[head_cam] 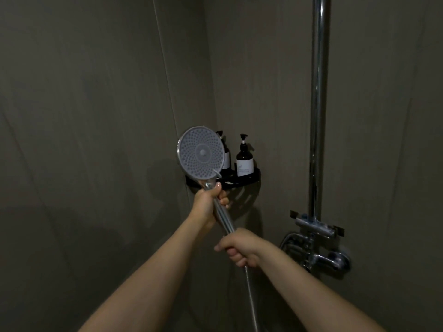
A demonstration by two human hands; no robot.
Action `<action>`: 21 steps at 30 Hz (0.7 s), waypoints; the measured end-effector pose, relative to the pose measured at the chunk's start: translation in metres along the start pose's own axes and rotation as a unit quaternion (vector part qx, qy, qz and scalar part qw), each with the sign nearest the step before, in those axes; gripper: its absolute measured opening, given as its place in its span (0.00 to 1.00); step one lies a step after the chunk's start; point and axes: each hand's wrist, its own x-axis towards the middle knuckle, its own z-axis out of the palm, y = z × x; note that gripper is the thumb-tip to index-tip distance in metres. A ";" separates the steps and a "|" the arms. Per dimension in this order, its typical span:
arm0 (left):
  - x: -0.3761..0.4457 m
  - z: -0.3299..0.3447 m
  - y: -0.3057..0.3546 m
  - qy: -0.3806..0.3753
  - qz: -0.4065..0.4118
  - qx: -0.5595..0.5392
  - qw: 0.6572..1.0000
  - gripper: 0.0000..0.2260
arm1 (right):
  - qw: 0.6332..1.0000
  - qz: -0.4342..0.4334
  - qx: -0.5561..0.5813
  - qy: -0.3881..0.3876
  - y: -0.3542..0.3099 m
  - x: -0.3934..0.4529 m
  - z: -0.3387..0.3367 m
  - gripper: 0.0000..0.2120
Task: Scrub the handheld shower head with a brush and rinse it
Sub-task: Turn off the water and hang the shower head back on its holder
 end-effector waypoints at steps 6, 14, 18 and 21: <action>-0.001 -0.002 -0.017 -0.018 -0.008 0.026 0.999 0.13 | 1.000 -0.020 0.018 -0.006 0.026 0.017 -0.004 0.09; -0.011 -0.011 -0.081 0.067 -0.005 0.177 0.982 0.10 | 0.991 0.004 -0.131 0.024 0.066 0.027 -0.034 0.14; -0.009 -0.020 -0.121 0.094 -0.050 0.182 0.977 0.10 | 0.979 0.039 -0.021 0.197 0.091 0.046 -0.070 0.04; -0.005 -0.020 -0.143 0.096 -0.084 0.174 0.977 0.10 | 0.923 0.048 0.021 0.381 0.105 0.060 -0.106 0.13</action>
